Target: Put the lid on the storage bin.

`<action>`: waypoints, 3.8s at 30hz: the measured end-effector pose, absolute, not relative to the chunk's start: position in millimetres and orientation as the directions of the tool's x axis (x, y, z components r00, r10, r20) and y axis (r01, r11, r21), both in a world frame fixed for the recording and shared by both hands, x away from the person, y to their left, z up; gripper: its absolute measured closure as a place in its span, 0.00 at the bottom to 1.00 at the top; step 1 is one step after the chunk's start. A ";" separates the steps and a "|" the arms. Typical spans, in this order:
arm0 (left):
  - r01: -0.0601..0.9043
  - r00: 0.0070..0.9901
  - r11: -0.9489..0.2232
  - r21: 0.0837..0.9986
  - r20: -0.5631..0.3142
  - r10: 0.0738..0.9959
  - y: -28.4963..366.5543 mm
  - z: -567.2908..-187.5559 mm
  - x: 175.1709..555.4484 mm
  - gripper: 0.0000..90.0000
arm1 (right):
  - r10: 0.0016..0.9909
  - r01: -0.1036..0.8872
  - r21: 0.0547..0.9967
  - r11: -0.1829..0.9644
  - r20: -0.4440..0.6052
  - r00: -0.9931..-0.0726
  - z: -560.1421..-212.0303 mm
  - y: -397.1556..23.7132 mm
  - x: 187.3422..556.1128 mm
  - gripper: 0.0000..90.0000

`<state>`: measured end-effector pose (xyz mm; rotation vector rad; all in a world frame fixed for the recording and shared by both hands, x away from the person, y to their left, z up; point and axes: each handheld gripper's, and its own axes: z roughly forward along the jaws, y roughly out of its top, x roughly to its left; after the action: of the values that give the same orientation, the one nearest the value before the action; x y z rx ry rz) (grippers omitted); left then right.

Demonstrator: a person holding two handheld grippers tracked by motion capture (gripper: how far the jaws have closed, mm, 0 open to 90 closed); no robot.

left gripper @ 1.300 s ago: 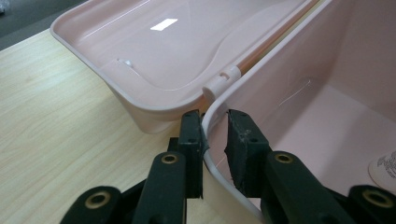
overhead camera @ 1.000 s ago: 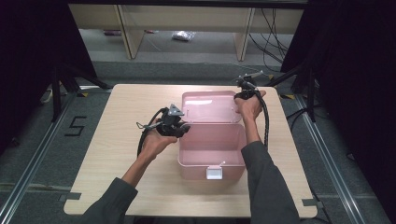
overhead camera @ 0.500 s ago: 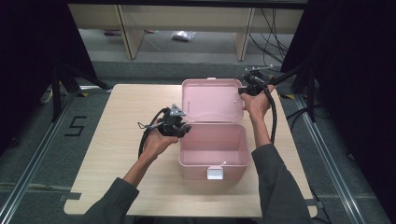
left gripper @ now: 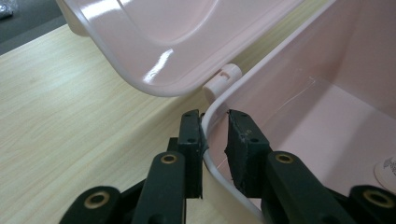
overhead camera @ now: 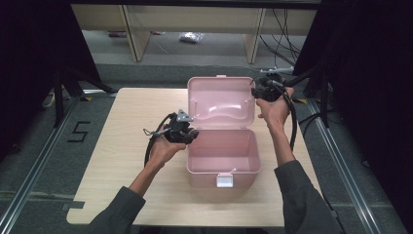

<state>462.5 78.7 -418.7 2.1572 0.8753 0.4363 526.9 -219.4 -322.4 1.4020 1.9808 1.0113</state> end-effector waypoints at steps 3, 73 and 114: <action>0.447 0.706 -0.483 0.753 0.035 0.707 78.2 -418.8 462.4 0.84 | 0.942 0.556 0.814 0.171 0.030 -0.333 -318.5 -219.4 518.6 0.96; 0.423 0.695 -0.458 0.782 0.044 0.717 80.2 -423.2 462.2 0.83 | 0.879 0.365 0.886 0.286 -0.091 -0.468 -317.6 -239.8 413.5 0.97; 0.465 0.707 -0.332 0.820 -0.118 0.698 123.5 -396.0 403.1 0.42 | 0.850 0.375 0.898 0.232 0.000 -0.527 -331.9 -252.7 390.4 0.93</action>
<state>403.1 123.5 -396.0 1.9916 0.8913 0.3180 390.4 -252.7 -331.9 1.1198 2.0118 1.2536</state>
